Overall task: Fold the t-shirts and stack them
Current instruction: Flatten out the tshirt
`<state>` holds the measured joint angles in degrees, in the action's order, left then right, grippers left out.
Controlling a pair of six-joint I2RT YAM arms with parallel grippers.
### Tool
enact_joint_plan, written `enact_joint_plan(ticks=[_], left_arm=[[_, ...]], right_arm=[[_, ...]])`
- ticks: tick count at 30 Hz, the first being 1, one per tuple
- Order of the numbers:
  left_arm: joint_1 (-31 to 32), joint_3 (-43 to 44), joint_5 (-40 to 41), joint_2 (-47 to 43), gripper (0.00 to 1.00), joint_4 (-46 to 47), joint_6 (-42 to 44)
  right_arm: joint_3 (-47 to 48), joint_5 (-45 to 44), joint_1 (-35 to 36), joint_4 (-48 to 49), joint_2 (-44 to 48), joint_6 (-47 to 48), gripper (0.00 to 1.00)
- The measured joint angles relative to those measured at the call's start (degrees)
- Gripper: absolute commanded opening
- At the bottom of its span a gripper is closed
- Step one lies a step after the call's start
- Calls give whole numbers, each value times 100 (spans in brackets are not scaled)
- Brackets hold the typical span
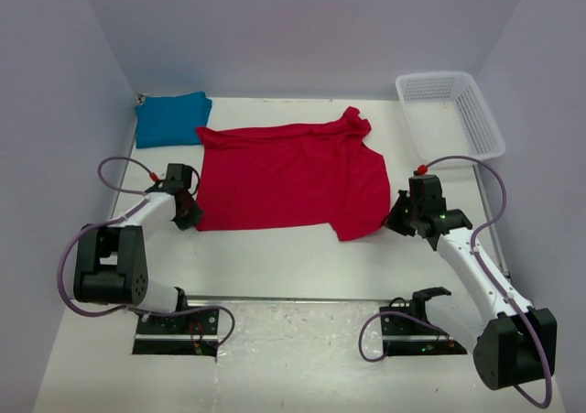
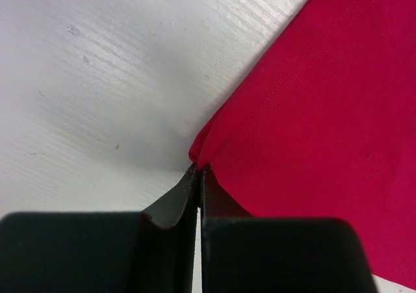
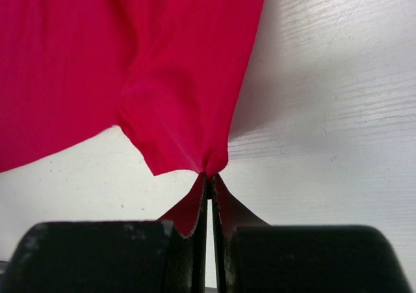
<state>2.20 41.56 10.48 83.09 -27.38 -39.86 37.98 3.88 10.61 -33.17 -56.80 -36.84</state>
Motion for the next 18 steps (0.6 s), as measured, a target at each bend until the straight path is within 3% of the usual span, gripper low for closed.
enact_joint_plan(ticks=[6, 11, 14, 18], left_arm=[[-31, -87, -164, -271, 0, -83, 24], [-31, 22, -199, -1231, 0, -496, 173], [-31, 415, -168, -1731, 0, -881, 354], [-28, 1657, -111, -2173, 0, -1211, 621]], right_arm=[[0, -107, 0, -9, 2, 2, 0], [175, -330, 0, -205, 83, 28, 0], [632, -538, 0, -380, 116, 131, 0], [1622, -715, 2, -514, 131, 304, 0]])
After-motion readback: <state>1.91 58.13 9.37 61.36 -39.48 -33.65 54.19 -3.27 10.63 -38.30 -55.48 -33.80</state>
